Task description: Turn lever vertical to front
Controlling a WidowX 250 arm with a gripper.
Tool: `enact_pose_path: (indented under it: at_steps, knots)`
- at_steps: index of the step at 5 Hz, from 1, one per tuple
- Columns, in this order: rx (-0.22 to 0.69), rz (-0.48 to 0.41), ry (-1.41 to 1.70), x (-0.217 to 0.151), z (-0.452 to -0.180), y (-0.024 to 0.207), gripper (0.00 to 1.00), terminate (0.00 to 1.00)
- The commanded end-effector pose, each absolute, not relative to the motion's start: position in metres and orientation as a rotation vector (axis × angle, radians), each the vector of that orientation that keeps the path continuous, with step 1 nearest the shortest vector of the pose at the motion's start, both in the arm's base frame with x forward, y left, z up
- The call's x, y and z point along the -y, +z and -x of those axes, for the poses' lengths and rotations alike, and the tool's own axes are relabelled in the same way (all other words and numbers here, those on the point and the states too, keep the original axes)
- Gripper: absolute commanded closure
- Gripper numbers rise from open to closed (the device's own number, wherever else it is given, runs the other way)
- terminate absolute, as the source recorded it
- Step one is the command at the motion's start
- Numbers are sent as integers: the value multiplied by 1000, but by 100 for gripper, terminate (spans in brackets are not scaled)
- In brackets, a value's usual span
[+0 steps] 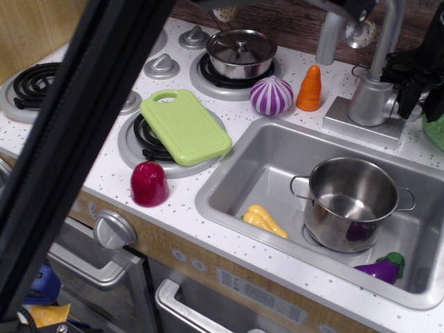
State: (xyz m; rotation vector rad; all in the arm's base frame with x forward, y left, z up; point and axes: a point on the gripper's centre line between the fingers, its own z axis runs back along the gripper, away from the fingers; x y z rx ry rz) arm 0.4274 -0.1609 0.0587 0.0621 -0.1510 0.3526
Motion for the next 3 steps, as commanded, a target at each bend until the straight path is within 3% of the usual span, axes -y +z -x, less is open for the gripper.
enact_pose_path:
  at_steps: [1,2,3]
  knots:
    - [187,-69,367,167,-417,45,100,0]
    - [206,-69,361,162,-413,36,100,0]
    - [215,-75,359,161,-410,33,100,100]
